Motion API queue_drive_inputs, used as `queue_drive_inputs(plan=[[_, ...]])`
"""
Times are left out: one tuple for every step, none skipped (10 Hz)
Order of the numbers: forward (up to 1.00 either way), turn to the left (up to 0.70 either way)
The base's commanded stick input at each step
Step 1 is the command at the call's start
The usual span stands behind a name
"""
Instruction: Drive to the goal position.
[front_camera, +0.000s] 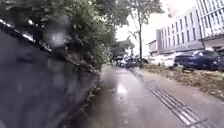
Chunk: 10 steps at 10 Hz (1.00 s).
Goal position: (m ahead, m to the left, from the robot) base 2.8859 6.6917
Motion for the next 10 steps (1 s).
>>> queue_drive_inputs(plan=[[0.7, 0.0], [0.7, 0.0], [0.7, 0.0], [0.7, 0.0], [0.7, 0.0], [0.7, 0.0], [0.7, 0.0], [0.7, 0.0], [0.7, 0.0], [0.7, 0.0]])
